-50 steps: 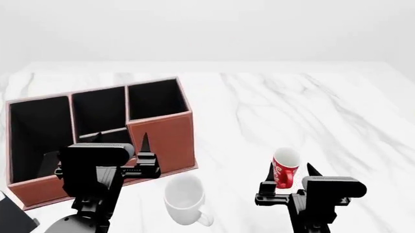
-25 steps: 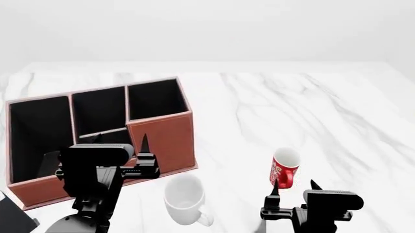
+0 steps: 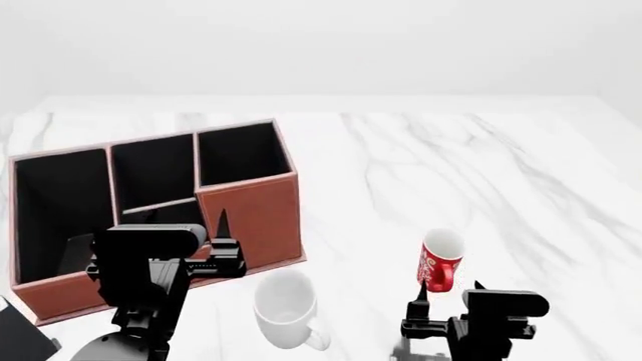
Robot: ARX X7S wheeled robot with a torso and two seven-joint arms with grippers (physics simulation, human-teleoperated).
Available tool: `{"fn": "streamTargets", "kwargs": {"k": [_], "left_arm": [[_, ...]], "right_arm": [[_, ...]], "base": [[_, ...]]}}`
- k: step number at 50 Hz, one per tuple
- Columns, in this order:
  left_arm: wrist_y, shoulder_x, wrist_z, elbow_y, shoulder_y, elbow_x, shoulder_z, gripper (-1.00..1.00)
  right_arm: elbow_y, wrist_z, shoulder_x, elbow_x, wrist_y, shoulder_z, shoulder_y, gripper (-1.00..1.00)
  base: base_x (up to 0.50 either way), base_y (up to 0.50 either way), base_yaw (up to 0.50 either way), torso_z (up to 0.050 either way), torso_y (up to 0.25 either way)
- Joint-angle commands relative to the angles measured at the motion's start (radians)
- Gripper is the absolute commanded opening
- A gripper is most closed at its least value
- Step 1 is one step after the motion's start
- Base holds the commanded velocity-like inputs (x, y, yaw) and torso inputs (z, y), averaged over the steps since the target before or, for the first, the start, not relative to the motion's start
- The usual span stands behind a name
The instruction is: Pick up the red mug and place it to the right of the caddy.
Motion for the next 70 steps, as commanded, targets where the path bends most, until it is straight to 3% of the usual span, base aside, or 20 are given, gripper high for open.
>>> {"fn": "streamTargets", "kwargs": {"k": [1, 21, 22, 48, 56, 63, 70], "left_arm": [[0.01, -0.003, -0.003, -0.01, 0.003, -0.004, 0.002, 1.0], [0.026, -0.009, -0.008, -0.03, 0.005, -0.01, 0.003, 1.0], [0.027, -0.009, -0.008, -0.03, 0.005, -0.011, 0.003, 1.0], [0.043, -0.016, -0.016, -0.049, 0.008, -0.014, 0.014, 1.0], [0.04, -0.018, -0.02, -0.05, 0.003, -0.016, 0.018, 1.0], [0.04, -0.02, -0.023, -0.052, 0.0, -0.018, 0.021, 1.0], [0.048, -0.022, -0.023, -0.062, 0.001, -0.018, 0.024, 1.0]], "right_arm": [[0.096, -0.016, -0.001, 0.023, 0.046, -0.005, 0.089, 1.0], [0.245, -0.001, -0.004, 0.014, 0.037, -0.008, 0.166, 1.0], [0.249, 0.013, -0.008, 0.014, 0.032, 0.002, 0.166, -1.0], [0.155, -0.005, 0.021, -0.004, 0.023, -0.049, 0.146, -1.0], [0.123, -0.107, 0.048, 0.017, 0.069, -0.109, 0.246, -1.0], [0.311, -0.171, 0.023, -0.031, -0.059, -0.172, 0.393, -1.0], [0.826, -0.309, -0.08, -0.035, -0.311, -0.211, 0.655, -1.0]], "base": [[0.0, 0.0, 0.0, 0.0, 0.0], [0.0, 0.0, 0.0, 0.0, 0.0], [0.0, 0.0, 0.0, 0.0, 0.0], [0.0, 0.0, 0.0, 0.0, 0.0], [0.0, 0.0, 0.0, 0.0, 0.0], [0.0, 0.0, 0.0, 0.0, 0.0], [0.0, 0.0, 0.0, 0.0, 0.0]]}}
